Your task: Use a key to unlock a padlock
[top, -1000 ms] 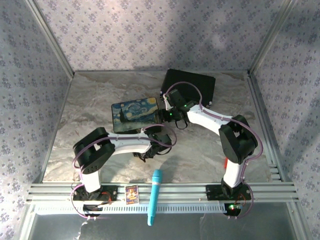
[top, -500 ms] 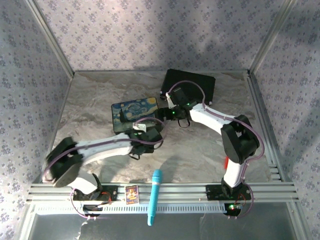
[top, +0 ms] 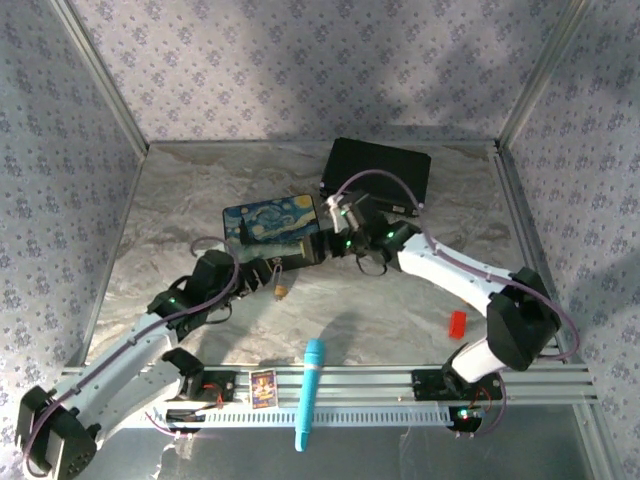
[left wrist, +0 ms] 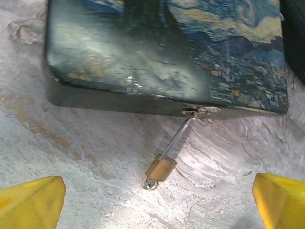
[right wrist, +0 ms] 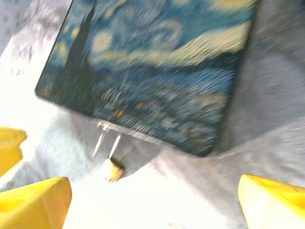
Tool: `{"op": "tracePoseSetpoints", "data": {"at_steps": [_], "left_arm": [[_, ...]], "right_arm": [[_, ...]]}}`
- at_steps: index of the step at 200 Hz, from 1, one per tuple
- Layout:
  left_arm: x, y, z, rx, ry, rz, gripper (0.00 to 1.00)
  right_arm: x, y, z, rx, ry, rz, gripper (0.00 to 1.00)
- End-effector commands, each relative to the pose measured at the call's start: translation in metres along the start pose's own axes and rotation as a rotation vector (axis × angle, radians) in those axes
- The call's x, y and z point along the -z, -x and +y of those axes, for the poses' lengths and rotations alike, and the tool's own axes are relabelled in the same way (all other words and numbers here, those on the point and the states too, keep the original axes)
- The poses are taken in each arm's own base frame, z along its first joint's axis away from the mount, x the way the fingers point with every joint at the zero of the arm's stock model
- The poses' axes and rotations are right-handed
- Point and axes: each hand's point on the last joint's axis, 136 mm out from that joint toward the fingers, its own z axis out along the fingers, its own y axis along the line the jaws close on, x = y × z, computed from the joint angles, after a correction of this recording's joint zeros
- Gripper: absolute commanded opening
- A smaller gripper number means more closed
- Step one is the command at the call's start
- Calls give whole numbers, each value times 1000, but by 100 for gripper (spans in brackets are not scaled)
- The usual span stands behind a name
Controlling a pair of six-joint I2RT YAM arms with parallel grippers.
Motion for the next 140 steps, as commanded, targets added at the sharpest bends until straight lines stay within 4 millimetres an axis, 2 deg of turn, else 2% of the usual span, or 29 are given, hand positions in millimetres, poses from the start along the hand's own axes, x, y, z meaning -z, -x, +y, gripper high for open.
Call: {"op": "tracePoseSetpoints", "data": {"at_steps": [1, 15, 44, 84, 116, 140], "left_arm": [[1, 0, -8, 44, -63, 51, 100], [-3, -2, -3, 61, -52, 69, 100], [-10, 0, 11, 98, -10, 63, 100], [-10, 11, 27, 134, 36, 48, 100], [-8, 14, 30, 128, 58, 37, 100], [-9, 14, 29, 124, 63, 48, 100]], "right_arm": [[-28, -30, 25, -13, 55, 57, 89], [-45, -45, 38, 1, 74, 82, 89], [-77, -62, 61, 7, 116, 115, 85], [-112, -77, 57, 28, 38, 145, 79], [-126, -83, 47, 13, 11, 151, 78], [-132, -87, 45, 8, 7, 154, 72]]}}
